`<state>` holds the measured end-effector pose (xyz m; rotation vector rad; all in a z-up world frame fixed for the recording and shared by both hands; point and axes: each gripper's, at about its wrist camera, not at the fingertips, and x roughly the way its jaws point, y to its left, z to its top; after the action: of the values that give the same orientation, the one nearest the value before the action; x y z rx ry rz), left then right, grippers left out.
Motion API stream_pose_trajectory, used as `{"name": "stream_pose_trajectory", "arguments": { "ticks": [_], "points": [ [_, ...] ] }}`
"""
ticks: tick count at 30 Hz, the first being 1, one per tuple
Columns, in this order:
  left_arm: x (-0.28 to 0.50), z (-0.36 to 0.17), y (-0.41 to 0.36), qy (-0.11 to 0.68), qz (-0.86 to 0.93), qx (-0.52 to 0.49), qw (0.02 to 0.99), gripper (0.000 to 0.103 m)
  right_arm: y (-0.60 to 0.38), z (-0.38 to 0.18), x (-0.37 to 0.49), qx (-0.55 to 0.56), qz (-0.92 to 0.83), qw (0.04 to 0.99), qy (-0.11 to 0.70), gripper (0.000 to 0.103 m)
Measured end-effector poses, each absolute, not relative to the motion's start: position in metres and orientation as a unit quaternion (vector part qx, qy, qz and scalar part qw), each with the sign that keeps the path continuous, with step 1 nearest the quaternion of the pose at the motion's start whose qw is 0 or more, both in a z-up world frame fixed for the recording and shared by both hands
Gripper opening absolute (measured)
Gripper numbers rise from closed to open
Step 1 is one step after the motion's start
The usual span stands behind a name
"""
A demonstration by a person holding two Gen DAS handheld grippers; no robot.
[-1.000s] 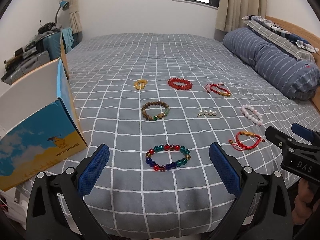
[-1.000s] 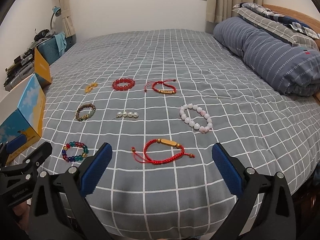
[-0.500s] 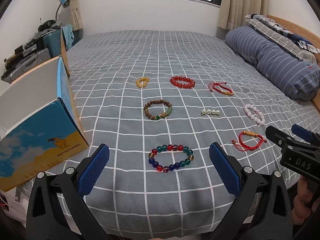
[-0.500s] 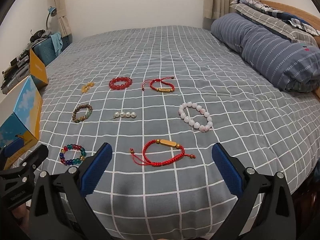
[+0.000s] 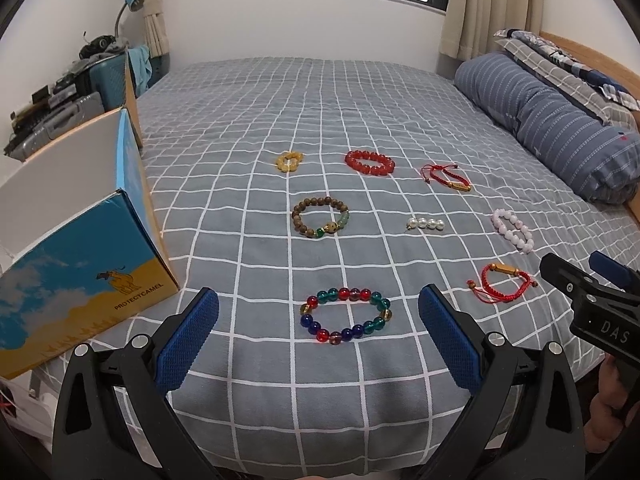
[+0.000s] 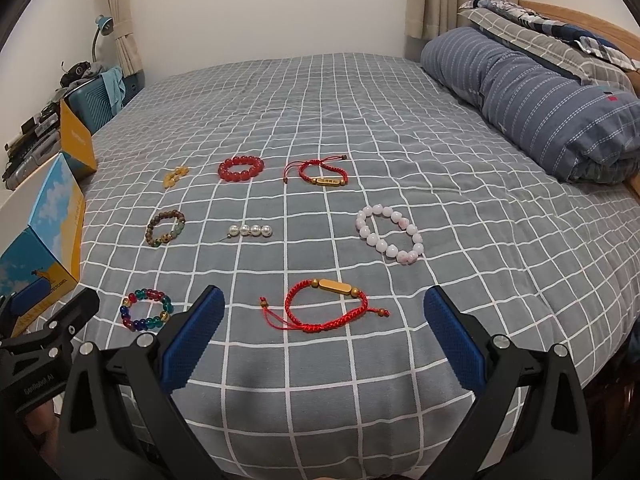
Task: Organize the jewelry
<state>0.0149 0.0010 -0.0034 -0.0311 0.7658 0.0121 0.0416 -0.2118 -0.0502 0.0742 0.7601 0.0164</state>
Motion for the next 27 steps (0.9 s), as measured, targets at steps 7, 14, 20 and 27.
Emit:
{"name": "stream_pose_trajectory", "arguments": {
  "ticks": [7, 14, 20, 27],
  "points": [
    [0.015, -0.004, 0.001, 0.376, 0.005, -0.013, 0.927, 0.097, -0.212, -0.05, 0.042, 0.032, 0.001, 0.929, 0.368, 0.096],
    [0.016, -0.004, 0.002, 0.377, 0.005, -0.015, 0.926, 0.097, -0.21, -0.049, 0.043, 0.03, 0.005, 0.93, 0.366, 0.096],
    [0.017, -0.003, 0.001, 0.377, 0.004, -0.016, 0.926, 0.097, -0.21, -0.05, 0.043, 0.03, 0.006, 0.93, 0.366, 0.096],
    [0.034, 0.011, 0.001, 0.369, 0.015, -0.01, 0.929, 0.097, -0.207, -0.04, 0.054, 0.031, 0.03, 0.933, 0.356, 0.096]
  ]
}}
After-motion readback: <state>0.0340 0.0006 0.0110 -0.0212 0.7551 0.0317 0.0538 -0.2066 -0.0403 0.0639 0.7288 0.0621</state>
